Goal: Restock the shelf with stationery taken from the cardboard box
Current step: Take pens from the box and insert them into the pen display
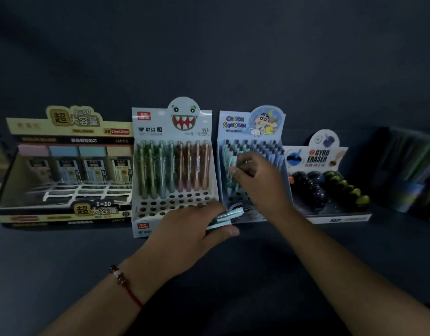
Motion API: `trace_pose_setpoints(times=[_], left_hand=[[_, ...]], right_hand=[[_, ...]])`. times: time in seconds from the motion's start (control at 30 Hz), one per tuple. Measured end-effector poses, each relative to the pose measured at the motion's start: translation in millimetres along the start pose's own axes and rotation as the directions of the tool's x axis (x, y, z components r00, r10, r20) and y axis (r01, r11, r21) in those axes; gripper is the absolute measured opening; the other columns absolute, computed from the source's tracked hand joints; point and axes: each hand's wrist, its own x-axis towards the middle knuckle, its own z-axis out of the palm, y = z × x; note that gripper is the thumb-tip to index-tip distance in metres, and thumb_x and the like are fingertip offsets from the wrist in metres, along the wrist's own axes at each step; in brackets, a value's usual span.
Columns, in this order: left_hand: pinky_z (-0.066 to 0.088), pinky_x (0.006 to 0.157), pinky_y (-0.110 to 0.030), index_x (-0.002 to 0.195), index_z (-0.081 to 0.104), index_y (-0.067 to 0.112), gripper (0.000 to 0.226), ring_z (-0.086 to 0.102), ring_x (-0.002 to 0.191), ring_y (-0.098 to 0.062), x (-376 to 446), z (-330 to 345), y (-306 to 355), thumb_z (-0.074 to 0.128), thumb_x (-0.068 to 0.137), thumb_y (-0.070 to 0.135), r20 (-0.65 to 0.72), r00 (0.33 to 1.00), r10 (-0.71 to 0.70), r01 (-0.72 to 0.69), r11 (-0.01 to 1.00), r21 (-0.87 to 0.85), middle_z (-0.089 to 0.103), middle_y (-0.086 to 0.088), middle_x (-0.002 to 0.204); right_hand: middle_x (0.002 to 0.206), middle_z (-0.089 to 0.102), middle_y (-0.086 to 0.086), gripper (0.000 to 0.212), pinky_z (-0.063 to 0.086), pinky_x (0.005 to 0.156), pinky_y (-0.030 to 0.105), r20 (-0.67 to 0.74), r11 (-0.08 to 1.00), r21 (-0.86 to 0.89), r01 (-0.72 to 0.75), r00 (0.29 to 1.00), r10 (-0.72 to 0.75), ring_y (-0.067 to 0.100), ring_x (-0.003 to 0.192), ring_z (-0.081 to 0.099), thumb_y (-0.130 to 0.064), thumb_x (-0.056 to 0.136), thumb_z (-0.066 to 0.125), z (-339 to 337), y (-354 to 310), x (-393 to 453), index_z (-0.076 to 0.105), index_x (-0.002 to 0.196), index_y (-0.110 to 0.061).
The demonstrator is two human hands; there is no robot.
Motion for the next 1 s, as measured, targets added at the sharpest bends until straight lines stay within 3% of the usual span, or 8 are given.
trace_pose_setpoints(times=[0.07, 0.17, 0.27, 0.33, 0.47, 0.7, 0.87, 1.0], left_hand=[[0.034, 0.054, -0.017, 0.103, 0.045, 0.040, 0.044, 0.049, 0.064, 0.000, -1, 0, 1, 0.027, 0.082, 0.075, -0.003, 1.000, 0.004, -0.004, 1.000, 0.004, 0.044, 0.014, 0.066], [0.034, 0.055, -0.015, 0.103, 0.048, 0.038, 0.047, 0.047, 0.061, 0.004, -2, 0, 3, 0.028, 0.082, 0.075, -0.018, 1.000, 0.021, -0.022, 1.000, -0.021, 0.043, 0.017, 0.066], [0.033, 0.054, -0.014, 0.101, 0.046, 0.040, 0.041, 0.043, 0.060, 0.005, -2, 2, 5, 0.032, 0.083, 0.075, -0.024, 0.998, 0.052, -0.053, 0.998, -0.033, 0.043, 0.019, 0.070], [0.033, 0.054, -0.011, 0.103, 0.050, 0.040, 0.040, 0.043, 0.061, 0.002, -3, 3, 6, 0.036, 0.084, 0.072, -0.033, 0.996, 0.081, -0.083, 0.995, -0.059, 0.044, 0.022, 0.072], [0.033, 0.056, -0.009, 0.116, 0.058, 0.035, 0.056, 0.048, 0.072, 0.001, -5, 7, 9, 0.032, 0.083, 0.072, -0.002, 0.993, 0.122, -0.121, 0.988, -0.093, 0.063, 0.016, 0.088], [0.033, 0.061, -0.004, 0.122, 0.054, 0.040, 0.041, 0.044, 0.078, 0.005, -10, 9, 10, 0.048, 0.089, 0.064, 0.021, 0.991, 0.129, -0.125, 0.983, -0.135, 0.046, 0.026, 0.085], [0.038, 0.062, -0.011, 0.115, 0.057, 0.037, 0.050, 0.053, 0.080, 0.000, -10, 5, 11, 0.037, 0.084, 0.071, 0.054, 0.993, 0.109, -0.097, 0.978, -0.186, 0.061, 0.018, 0.092], [0.036, 0.057, -0.013, 0.105, 0.054, 0.040, 0.044, 0.053, 0.074, 0.001, -11, 5, 11, 0.036, 0.082, 0.074, 0.052, 0.996, 0.076, -0.066, 0.984, -0.165, 0.057, 0.015, 0.082]], right_hand=[[0.100, 0.067, -0.002, 0.020, 0.055, 0.081, 0.034, -0.032, 0.995, 0.076, -0.058, 0.998, 0.060, 0.012, 0.090, 0.065, -0.032, 0.092, 0.066, -9, -5, -9, 0.055, 0.105, -0.022], [0.096, 0.067, 0.001, 0.017, 0.056, 0.085, 0.042, -0.006, 0.971, 0.202, -0.129, 0.991, 0.133, 0.019, 0.092, 0.066, -0.038, 0.092, 0.063, -27, -15, -41, 0.060, 0.101, -0.023], [0.094, 0.071, 0.006, 0.029, 0.057, 0.069, 0.031, 0.194, 0.862, 0.437, -0.256, 0.963, 0.187, 0.020, 0.083, 0.068, -0.040, 0.087, 0.067, -38, -20, -87, 0.068, 0.107, -0.019], [0.088, 0.072, 0.003, 0.029, 0.053, 0.065, 0.025, 0.251, 0.869, 0.424, -0.255, 0.955, 0.157, 0.017, 0.078, 0.068, -0.036, 0.082, 0.071, -39, -17, -109, 0.071, 0.106, -0.021], [0.079, 0.071, -0.002, 0.018, 0.051, 0.066, 0.020, 0.222, 0.883, 0.418, -0.215, 0.966, 0.131, 0.009, 0.074, 0.067, -0.030, 0.076, 0.075, -37, -17, -115, 0.076, 0.094, -0.030], [0.080, 0.072, 0.001, 0.019, 0.050, 0.068, 0.017, 0.218, 0.901, 0.387, -0.198, 0.969, 0.119, 0.006, 0.075, 0.067, -0.030, 0.072, 0.073, -36, -23, -118, 0.078, 0.091, -0.031], [0.081, 0.071, 0.006, 0.018, 0.053, 0.067, 0.022, 0.180, 0.903, 0.379, -0.203, 0.973, 0.143, 0.011, 0.074, 0.066, -0.034, 0.072, 0.072, -36, -24, -117, 0.077, 0.088, -0.033], [0.074, 0.067, 0.003, 0.014, 0.052, 0.063, 0.021, 0.110, 0.863, 0.454, -0.220, 0.975, 0.191, 0.011, 0.068, 0.063, -0.030, 0.072, 0.071, -37, -23, -117, 0.078, 0.084, -0.026]])
